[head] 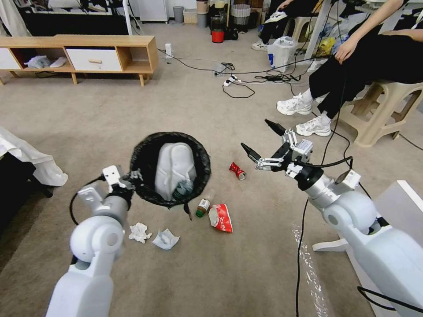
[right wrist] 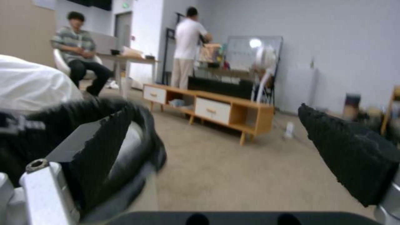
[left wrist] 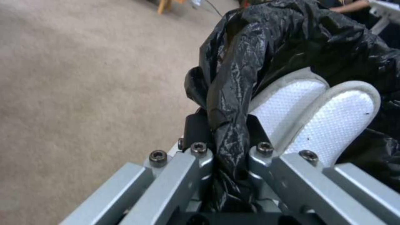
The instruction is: Pick up the trash bin and place the garbage on the floor into it.
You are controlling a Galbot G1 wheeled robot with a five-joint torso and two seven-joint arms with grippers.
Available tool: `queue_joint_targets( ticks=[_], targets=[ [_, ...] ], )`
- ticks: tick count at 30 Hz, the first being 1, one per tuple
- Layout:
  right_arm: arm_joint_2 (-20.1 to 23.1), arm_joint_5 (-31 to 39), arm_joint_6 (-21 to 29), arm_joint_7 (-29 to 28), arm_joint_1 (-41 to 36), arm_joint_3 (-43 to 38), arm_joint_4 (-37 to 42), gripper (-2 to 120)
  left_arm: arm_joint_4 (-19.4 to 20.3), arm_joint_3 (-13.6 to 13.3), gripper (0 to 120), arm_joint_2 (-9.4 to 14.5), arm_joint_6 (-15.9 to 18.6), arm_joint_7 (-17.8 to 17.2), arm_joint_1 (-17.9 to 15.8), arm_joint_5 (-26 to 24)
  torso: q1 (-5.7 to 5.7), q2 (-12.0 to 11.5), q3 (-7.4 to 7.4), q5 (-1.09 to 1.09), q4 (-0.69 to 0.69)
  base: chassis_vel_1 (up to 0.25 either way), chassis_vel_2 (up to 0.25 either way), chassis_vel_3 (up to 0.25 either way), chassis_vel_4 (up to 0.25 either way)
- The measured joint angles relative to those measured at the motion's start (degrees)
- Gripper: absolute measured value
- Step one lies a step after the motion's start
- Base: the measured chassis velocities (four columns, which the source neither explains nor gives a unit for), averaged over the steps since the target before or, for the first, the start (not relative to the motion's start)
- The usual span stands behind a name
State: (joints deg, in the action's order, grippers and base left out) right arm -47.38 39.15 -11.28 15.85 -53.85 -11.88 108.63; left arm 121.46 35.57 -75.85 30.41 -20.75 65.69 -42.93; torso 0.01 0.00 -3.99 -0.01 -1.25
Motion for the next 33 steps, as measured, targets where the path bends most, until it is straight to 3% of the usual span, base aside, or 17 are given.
queue_joint_targets(
  ticks=[8,19,21,25,27,33],
  targets=[
    [-3.1,-0.02,0.72,-2.25,0.51,3.25,-3.18,100,1.89,1.44,5,0.44,0.01,-0.05,0.52,-0.43,0.0,0.0,0.0,0.0,0.0,0.0,0.0,0.0,0.0],
    [-4.11,-0.32,3.13,-6.15,-0.19,9.94,-7.6,100,2.99,1.61,5,0.03,0.0,-0.22,0.51,-0.68,0.0,0.0,0.0,0.01,0.0,0.0,0.0,0.0,0.0],
    [-4.64,0.23,5.37,-10.96,0.19,13.73,-9.78,100,3.25,1.65,5,-0.01,-0.03,-0.23,0.57,-0.68,0.0,0.0,0.0,0.0,-0.01,0.0,0.0,0.0,0.0],
    [-5.0,1.56,7.65,-14.65,0.41,15.91,-10.39,100,3.4,1.75,5,0.03,-0.04,-0.23,0.63,-0.77,0.0,0.0,0.0,0.01,0.0,0.0,0.0,0.0,0.0],
    [-5.87,3.87,12.34,-18.91,0.66,18.56,-11.1,100,3.82,2.19,5,0.19,-0.04,-0.28,0.7,-1.11,0.0,0.0,0.0,0.02,0.0,0.0,0.0,0.0,0.0],
    [-6.96,6.41,19.75,-24.36,1.42,20.86,-12.22,100,4.09,2.56,5,0.44,-0.06,-0.3,1.11,-1.35,0.0,0.0,0.0,0.01,0.0,0.0,0.0,0.0,0.0]
  ],
)
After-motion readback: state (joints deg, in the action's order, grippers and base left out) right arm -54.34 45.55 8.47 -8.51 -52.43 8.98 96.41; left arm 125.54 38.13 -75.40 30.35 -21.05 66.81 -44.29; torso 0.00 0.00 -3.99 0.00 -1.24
